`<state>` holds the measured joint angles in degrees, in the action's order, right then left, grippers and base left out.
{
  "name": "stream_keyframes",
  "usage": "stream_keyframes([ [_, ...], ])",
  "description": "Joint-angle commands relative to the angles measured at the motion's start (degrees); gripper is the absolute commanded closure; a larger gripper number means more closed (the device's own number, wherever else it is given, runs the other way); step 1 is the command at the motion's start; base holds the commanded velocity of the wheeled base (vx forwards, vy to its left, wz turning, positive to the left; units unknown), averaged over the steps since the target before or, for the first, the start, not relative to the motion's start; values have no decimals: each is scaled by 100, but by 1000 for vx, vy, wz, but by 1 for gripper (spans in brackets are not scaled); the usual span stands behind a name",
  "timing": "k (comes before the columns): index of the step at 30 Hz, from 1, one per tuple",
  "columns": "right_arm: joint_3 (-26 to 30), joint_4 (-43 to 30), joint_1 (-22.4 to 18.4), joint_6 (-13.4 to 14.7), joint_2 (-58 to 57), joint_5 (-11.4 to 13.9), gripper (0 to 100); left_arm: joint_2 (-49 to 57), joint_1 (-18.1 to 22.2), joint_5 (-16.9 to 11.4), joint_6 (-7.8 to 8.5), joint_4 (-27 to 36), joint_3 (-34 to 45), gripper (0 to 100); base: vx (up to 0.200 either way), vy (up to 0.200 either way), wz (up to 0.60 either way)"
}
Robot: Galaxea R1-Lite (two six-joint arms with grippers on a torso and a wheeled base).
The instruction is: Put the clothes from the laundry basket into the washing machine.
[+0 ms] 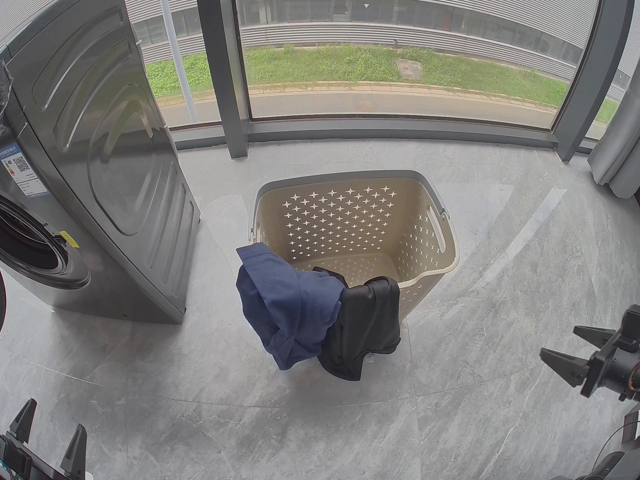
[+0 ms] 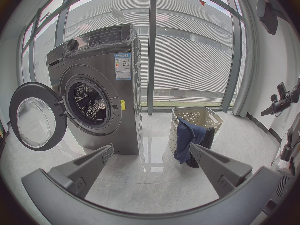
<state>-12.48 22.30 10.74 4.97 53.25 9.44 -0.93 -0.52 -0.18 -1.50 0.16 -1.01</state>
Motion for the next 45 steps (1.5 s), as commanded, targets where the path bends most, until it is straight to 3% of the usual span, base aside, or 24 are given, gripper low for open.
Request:
stream_keyframes([
  [1,-176,723,1106,505,1847,-724,0,93,0,1,-17,2,92,0,0,0,0],
  [3,-281,732,1281,513,2014,-926,0,93,0,1,-17,2,92,0,0,0,0],
  [10,-633,741,1686,874,2436,-1172,0,93,0,1,-17,2,92,0,0,0,0],
  [19,-1010,785,1800,997,3042,-1225,0,93,0,1,-8,2,92,0,0,0,0],
  [23,-1160,1189,1914,997,3622,-1321,0,93,0,1,-8,2,92,0,0,0,0],
  [25,-1283,1594,2125,1014,4079,-1497,0,93,0,1,-8,2,92,0,0,0,0],
  [31,-1564,1980,2345,1102,4827,-1559,0,93,0,1,-17,2,92,0,0,0,0],
  [39,-2030,2015,2345,1120,5486,-1550,0,93,0,1,-17,2,92,0,0,0,0],
  [45,-2364,2552,2319,1085,6215,-1568,0,93,0,1,-17,2,92,0,0,0,0],
])
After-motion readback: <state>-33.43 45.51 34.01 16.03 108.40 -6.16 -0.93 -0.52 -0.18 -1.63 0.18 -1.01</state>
